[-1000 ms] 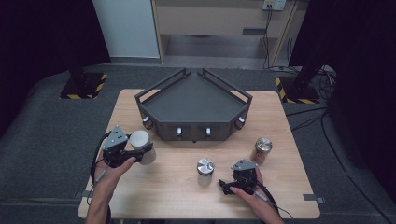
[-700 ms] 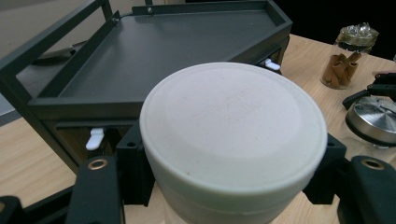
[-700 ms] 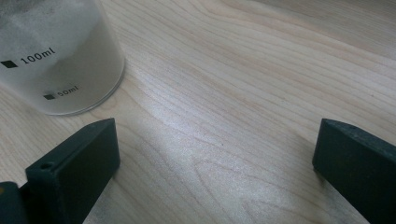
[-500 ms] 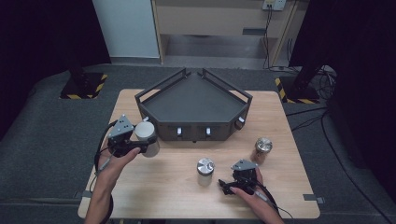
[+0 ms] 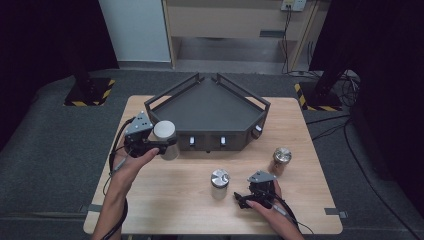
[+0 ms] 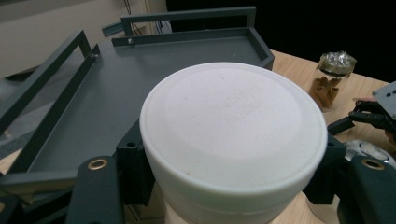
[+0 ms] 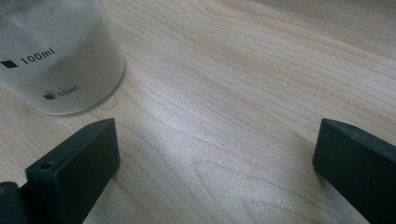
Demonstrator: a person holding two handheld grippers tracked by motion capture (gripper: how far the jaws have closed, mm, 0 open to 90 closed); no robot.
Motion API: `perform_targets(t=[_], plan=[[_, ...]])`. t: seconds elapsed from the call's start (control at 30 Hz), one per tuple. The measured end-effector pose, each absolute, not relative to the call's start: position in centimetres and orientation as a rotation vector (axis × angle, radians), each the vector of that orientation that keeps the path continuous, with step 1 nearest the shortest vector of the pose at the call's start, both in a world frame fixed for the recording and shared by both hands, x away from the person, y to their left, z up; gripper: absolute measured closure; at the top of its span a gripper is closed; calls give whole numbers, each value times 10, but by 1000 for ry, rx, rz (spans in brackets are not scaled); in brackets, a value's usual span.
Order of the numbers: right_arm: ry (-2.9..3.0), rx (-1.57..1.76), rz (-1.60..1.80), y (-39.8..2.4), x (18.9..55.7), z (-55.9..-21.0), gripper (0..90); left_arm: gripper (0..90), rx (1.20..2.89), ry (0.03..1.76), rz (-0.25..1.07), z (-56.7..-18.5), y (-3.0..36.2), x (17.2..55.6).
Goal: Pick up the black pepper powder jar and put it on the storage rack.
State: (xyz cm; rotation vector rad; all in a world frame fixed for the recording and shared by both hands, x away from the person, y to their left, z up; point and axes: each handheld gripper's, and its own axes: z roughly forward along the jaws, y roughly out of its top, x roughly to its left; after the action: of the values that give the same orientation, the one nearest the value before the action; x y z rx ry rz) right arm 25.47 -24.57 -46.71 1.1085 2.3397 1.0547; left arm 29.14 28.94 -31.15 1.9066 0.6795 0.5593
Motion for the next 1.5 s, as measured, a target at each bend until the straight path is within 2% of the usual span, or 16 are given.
perform_targets(t=[0.73,1.5], plan=[[2340,1108,1055,-246,255,-467,6,327,1932,658,560,-277,271,322],[2341,1111,1055,-246,255,-467,6,327,1919,672,583,-258,255,355]])
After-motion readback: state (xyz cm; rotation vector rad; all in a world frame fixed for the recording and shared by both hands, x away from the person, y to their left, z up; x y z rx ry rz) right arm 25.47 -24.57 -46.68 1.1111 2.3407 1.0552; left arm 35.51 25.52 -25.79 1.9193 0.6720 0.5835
